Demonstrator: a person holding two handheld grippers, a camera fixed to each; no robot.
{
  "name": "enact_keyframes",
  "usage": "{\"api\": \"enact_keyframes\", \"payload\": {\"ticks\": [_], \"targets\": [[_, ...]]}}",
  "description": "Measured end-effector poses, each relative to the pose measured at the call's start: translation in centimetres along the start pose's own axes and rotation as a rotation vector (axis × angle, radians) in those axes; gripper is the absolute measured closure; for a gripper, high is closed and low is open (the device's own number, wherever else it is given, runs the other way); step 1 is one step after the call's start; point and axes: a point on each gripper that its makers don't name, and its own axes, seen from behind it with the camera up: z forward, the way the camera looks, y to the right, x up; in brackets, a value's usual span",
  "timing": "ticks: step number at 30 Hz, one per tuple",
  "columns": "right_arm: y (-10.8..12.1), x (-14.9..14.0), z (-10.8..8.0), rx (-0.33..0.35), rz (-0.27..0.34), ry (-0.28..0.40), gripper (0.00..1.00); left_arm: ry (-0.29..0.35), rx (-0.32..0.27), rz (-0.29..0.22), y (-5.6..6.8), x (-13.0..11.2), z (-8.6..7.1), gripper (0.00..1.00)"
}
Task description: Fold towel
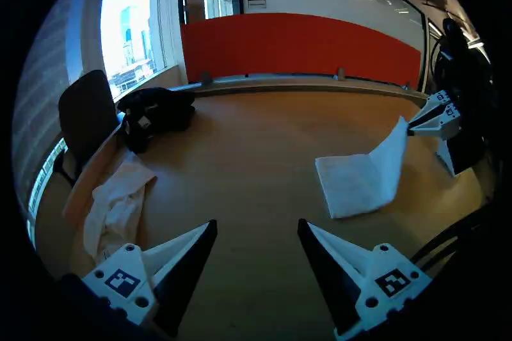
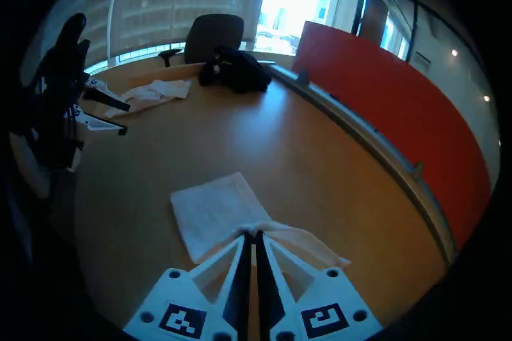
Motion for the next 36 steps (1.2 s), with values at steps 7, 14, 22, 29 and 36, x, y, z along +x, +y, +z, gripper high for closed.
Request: {"api": "enact_keyframes", "payload": {"ticks": [7, 14, 22, 29, 36], "targets": [[-1.2, 1.3, 1.3, 0.039, -0.023, 0.001, 0.95, 0.004, 0.005, -0.014, -0.4, -0.1, -0.2, 0.07], [-2.2, 2.1, 2.6, 0.078, -0.036, -0.005, 0.95, 0.008, 0.001, -0.027, -0.4, -0.2, -0.3, 0.07], [-4.5, 2.4, 5.0, 0.142, -0.055, -0.028, 0.95, 0.010, 0.006, -0.027, -0.6, -0.4, -0.6, 0.07], [-7.4, 1.6, 7.9, 0.210, -0.071, -0.073, 0.95, 0.011, 0.017, -0.035, -1.0, -0.6, -1.1, 0.07], [-9.3, -0.3, 10.6, 0.255, -0.053, -0.137, 0.95, 0.010, 0.026, -0.047, -1.3, -0.9, -1.5, 0.07]]}}
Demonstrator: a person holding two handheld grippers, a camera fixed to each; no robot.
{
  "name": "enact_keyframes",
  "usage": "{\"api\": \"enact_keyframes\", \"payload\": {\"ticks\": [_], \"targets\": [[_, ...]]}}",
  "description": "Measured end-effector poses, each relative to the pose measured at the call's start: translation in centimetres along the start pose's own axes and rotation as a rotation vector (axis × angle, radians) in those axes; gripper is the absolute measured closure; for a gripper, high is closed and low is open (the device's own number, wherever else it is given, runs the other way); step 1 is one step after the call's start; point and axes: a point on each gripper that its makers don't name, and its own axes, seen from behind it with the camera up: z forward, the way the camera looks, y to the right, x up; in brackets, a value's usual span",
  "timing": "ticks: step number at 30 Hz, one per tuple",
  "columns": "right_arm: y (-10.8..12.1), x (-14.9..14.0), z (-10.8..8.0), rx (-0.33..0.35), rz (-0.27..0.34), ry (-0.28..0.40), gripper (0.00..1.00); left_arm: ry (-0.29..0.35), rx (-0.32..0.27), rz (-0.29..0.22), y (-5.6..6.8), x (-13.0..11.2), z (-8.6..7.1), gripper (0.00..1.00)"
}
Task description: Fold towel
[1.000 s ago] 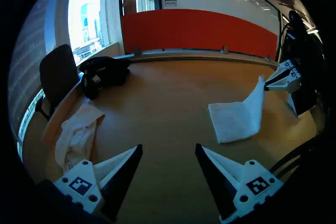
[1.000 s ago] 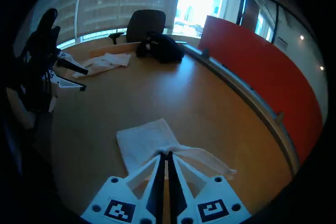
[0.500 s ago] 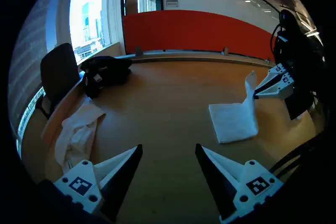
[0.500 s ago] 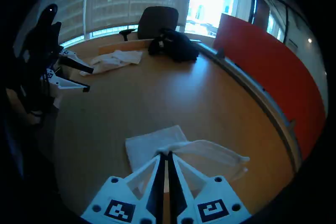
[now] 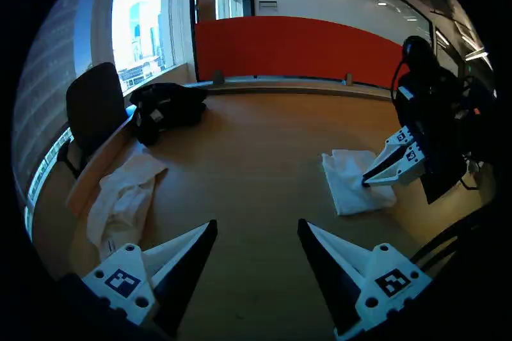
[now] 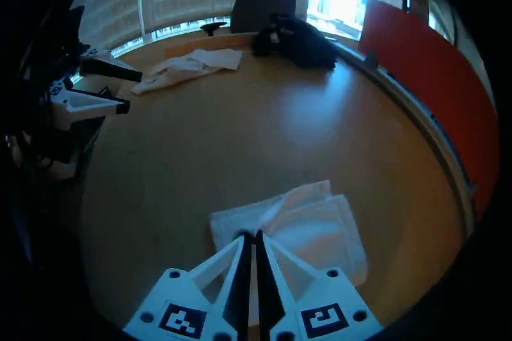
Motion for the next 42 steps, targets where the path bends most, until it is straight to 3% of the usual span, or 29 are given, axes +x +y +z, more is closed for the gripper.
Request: {"api": "enact_keyframes", "payload": {"ticks": [8, 12, 18, 42], "targets": [[-0.1, -0.5, 0.4, 0.011, 0.011, -0.016, 0.87, -0.005, -0.002, -0.008, 0.0, -0.4, 0.0, 0.07], [0.1, -0.5, 0.1, 0.007, 0.009, -0.015, 0.76, -0.005, -0.006, -0.005, 0.1, -0.3, 0.0, 0.07], [0.6, -0.6, -0.7, -0.003, 0.013, -0.001, 0.27, 0.001, -0.009, -0.003, 0.2, 0.0, 0.1, 0.07], [0.7, -3.6, -3.8, -0.064, 0.069, 0.009, 0.23, 0.009, -0.015, 0.002, 0.4, 0.0, -0.4, 0.07]]}}
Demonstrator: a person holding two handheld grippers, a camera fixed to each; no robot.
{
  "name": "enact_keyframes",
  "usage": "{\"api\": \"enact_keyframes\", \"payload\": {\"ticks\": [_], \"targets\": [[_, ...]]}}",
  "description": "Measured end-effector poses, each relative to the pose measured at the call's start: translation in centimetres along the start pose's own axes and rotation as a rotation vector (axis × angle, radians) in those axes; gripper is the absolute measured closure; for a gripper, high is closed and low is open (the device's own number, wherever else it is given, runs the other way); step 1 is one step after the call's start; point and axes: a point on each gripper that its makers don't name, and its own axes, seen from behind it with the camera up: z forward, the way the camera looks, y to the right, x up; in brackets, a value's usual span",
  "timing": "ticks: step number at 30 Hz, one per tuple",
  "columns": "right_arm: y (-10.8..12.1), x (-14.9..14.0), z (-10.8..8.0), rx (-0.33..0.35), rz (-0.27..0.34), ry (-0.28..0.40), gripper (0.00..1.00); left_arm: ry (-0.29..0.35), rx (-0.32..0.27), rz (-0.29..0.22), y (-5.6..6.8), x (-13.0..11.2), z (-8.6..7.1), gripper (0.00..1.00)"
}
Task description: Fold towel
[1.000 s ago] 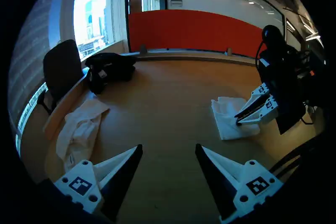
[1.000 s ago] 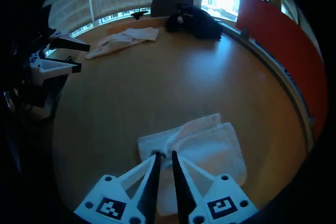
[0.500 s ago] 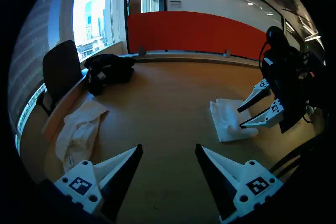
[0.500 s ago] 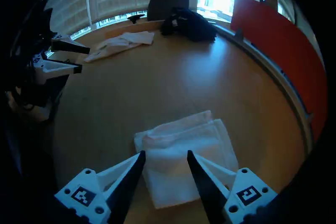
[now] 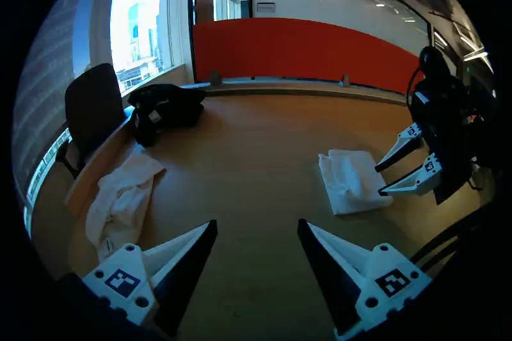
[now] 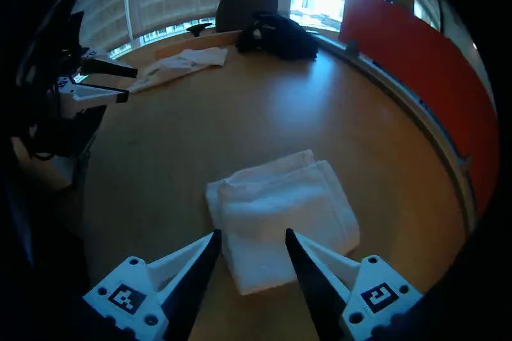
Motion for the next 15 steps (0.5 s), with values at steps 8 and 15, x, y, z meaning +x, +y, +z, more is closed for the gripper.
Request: {"api": "enact_keyframes", "payload": {"ticks": [8, 15], "targets": [[0.0, -1.9, -0.9, -0.030, 0.050, -0.011, 0.23, 0.001, -0.002, 0.002, 0.1, -0.1, 0.0, 0.07], [-0.9, -4.0, -0.9, -0.045, 0.094, -0.035, 0.23, 0.002, -0.003, 0.005, 0.2, -0.1, 0.0, 0.07]]}}
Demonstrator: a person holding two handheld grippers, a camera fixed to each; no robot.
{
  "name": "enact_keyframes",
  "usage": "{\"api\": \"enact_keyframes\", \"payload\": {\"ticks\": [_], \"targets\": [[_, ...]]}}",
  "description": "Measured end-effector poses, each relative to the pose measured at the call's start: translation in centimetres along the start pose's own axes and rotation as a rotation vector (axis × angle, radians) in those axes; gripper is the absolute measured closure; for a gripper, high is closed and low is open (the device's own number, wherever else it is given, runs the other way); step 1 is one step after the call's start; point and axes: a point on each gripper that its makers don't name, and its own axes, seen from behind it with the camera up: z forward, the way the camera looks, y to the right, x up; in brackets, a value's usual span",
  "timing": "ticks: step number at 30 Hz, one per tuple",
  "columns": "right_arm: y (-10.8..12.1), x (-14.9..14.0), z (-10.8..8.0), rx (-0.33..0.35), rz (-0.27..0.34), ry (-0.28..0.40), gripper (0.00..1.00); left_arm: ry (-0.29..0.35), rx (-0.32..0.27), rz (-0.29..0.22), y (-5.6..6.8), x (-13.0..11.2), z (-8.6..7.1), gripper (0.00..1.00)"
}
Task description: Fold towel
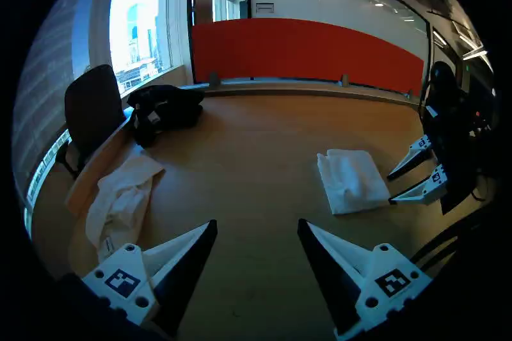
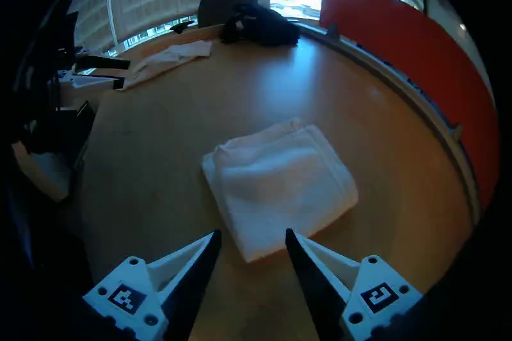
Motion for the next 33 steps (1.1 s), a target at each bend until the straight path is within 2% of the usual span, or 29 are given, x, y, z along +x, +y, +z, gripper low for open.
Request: {"api": "enact_keyframes", "payload": {"ticks": [13, 19, 29, 33], "targets": [[-0.1, -1.9, 0.5, -0.052, 0.089, -0.033, 0.23, -0.001, -0.005, 0.002, 0.3, 0.0, 0.2, 0.07], [-0.3, -2.4, 0.7, -0.070, 0.129, -0.038, 0.28, 0.001, -0.006, -0.001, 0.3, 0.1, 0.3, 0.07], [-0.2, -3.1, 1.2, -0.092, 0.181, -0.041, 0.48, 0.002, -0.004, -0.006, 0.1, 0.1, 0.3, 0.07], [0.1, -3.3, 1.4, -0.101, 0.198, -0.045, 0.64, 0.001, -0.005, -0.008, 0.2, 0.0, 0.3, 0.07]]}}
